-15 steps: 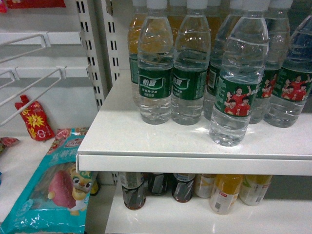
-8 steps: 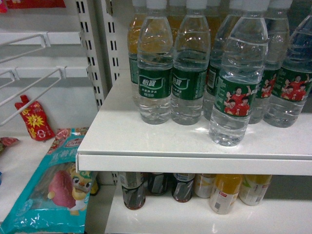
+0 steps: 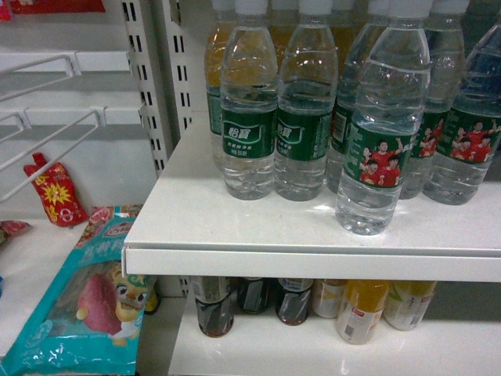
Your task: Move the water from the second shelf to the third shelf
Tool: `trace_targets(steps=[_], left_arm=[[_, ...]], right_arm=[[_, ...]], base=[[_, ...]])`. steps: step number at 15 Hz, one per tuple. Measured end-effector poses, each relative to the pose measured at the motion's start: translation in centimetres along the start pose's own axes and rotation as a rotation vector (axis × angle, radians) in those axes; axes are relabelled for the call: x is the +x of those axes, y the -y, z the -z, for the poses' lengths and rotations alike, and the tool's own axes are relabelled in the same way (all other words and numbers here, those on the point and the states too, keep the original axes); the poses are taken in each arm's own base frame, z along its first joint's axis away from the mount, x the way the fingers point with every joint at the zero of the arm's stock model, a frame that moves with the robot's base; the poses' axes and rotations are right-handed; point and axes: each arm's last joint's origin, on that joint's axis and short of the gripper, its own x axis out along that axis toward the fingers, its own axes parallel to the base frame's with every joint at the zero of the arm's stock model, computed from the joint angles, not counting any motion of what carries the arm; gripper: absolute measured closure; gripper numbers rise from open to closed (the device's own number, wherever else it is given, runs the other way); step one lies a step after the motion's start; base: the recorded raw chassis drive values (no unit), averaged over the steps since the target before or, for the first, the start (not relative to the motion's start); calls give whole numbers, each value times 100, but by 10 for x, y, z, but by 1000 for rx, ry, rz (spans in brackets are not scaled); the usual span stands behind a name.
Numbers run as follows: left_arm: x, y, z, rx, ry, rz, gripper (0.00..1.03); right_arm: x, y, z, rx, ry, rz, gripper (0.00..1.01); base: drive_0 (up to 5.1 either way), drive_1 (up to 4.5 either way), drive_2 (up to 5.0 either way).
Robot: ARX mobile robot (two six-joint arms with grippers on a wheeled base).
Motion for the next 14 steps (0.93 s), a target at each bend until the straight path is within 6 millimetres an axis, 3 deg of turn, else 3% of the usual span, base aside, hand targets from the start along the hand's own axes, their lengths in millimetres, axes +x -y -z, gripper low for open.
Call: trace_targets(steps=[6, 7, 12, 14], left_arm=[[0, 0, 0, 0, 0, -1, 5], [0, 0, 0, 0, 0, 0, 5], [0, 0, 0, 0, 0, 0, 5], [0, 0, 0, 0, 0, 0, 5]], right_arm=[[-14, 0, 12, 0, -39, -1, 99], [-16, 0, 6, 0, 25, -1, 99], [-16, 0, 8, -1, 5, 0, 99], [-16, 0, 8, 0, 5, 0, 75]], base=[[0, 0, 0], [0, 0, 0], [0, 0, 0], [0, 0, 0]])
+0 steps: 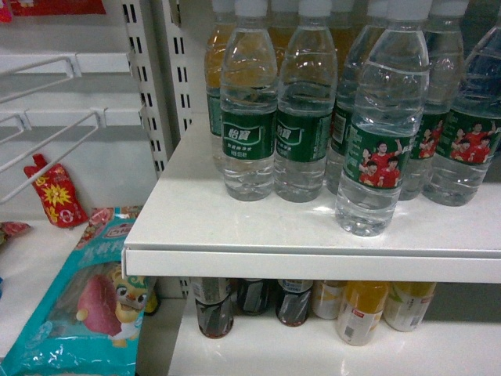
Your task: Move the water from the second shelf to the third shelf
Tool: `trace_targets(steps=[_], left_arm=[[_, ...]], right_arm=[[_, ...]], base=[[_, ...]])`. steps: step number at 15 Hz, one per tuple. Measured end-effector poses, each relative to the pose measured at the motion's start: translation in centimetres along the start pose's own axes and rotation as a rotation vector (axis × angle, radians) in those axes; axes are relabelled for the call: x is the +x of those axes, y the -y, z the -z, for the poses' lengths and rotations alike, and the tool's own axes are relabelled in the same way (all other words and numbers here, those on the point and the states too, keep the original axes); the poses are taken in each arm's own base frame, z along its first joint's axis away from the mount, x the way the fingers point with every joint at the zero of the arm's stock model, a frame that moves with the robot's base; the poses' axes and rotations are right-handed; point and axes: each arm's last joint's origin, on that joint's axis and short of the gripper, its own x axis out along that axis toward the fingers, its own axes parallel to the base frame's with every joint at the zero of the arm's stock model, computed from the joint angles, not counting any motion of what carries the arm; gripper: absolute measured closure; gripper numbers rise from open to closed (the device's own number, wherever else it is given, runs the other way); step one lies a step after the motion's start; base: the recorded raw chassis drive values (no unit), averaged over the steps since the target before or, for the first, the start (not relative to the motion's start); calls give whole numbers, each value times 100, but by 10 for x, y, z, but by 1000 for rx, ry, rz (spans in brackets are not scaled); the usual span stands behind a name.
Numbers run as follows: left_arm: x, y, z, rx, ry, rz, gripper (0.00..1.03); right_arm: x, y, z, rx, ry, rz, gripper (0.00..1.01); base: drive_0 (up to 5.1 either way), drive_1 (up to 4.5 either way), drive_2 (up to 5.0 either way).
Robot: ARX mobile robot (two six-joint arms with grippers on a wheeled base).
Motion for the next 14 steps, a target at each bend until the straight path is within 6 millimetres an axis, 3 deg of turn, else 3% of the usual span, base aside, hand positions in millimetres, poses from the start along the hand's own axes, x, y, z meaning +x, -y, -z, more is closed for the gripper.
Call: trace_targets(steps=[2, 5, 7, 8, 14], left_arm=[[0, 0, 0, 0, 0, 0, 5], [0, 0, 0, 0, 0, 0, 5], [0, 0, 0, 0, 0, 0, 5], [0, 0, 0, 0, 0, 0, 5], [0, 0, 0, 0, 0, 0, 5]], right_arm=[[0, 0, 0, 0, 0, 0, 49], [0, 0, 0, 0, 0, 0, 33], [0, 0, 0, 0, 0, 0, 7], [0, 0, 0, 0, 0, 0, 2], [0, 0, 0, 0, 0, 0, 3]], base=[[0, 0, 0], [0, 0, 0], [0, 0, 0], [0, 0, 0], [0, 0, 0]])
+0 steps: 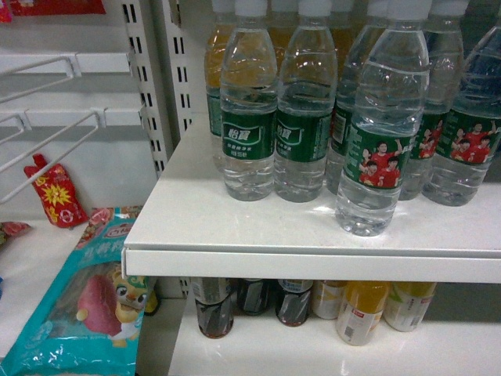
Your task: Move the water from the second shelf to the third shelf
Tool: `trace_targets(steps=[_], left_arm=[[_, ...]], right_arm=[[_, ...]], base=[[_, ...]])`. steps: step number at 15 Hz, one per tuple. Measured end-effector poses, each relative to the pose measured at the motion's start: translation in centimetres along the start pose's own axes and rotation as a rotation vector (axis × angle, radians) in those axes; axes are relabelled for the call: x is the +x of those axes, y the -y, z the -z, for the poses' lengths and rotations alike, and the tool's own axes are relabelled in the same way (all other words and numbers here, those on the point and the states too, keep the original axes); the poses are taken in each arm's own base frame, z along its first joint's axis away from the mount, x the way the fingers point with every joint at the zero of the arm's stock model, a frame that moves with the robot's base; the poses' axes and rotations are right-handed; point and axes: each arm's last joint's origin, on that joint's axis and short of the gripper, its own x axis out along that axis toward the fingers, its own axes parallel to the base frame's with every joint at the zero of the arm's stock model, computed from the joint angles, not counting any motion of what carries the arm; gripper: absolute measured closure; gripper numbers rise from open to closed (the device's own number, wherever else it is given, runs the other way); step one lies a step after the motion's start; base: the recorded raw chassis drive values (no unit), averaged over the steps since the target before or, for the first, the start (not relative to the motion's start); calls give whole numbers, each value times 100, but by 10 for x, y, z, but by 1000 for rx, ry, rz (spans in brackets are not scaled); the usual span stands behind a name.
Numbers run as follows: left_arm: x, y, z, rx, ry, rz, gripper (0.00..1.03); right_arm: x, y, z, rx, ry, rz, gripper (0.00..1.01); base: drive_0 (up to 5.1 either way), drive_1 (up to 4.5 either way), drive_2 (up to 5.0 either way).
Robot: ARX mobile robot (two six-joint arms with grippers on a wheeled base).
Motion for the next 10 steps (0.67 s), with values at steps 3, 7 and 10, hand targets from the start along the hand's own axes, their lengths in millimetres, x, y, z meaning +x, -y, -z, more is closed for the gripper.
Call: trace_targets(steps=[3, 7, 10], left_arm=[[0, 0, 0, 0, 0, 0, 5], [0, 0, 0, 0, 1, 0, 5], [0, 0, 0, 0, 0, 0, 5]], right_arm=[[0, 0, 0, 0, 0, 0, 3], [0, 0, 0, 0, 1, 1, 3], [0, 0, 0, 0, 1, 0, 3]], base=[[0, 0, 0], [0, 0, 0], [0, 0, 0]])
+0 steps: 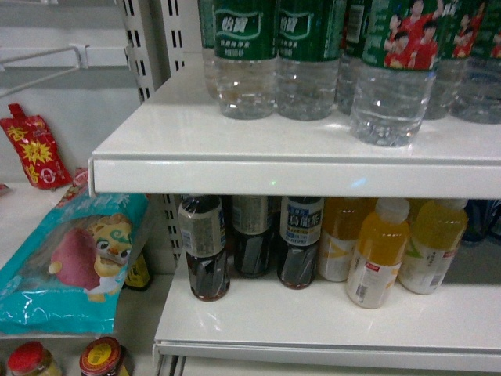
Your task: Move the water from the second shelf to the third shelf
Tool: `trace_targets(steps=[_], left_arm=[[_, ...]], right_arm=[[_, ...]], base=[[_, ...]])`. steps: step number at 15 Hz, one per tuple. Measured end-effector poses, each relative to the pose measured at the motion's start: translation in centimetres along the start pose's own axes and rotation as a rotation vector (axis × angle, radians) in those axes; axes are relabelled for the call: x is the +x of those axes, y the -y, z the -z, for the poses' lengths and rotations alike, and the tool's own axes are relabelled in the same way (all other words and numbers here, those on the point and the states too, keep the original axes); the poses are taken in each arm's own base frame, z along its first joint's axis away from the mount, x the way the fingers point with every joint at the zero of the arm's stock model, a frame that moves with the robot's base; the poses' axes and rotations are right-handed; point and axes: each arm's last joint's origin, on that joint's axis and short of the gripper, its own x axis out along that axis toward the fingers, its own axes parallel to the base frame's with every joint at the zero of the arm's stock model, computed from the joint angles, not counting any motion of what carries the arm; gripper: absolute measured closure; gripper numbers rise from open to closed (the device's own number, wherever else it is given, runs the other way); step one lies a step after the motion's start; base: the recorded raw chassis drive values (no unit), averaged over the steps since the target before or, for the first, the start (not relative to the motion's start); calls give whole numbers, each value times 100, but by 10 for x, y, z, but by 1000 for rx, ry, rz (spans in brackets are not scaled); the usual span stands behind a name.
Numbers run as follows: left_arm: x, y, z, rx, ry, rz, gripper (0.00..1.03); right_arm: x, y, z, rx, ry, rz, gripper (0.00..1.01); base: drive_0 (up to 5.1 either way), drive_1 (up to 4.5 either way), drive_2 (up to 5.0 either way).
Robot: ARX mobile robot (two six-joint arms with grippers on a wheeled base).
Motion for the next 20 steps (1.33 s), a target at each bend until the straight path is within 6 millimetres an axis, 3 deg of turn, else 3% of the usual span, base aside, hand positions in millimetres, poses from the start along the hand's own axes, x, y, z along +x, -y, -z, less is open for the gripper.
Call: trace_targets(steps=[20], left_arm=[[0, 0, 0, 0, -3, 0, 5]], right_arm=[[0, 0, 0, -1, -2, -1, 3]], base=[[0, 0, 0]])
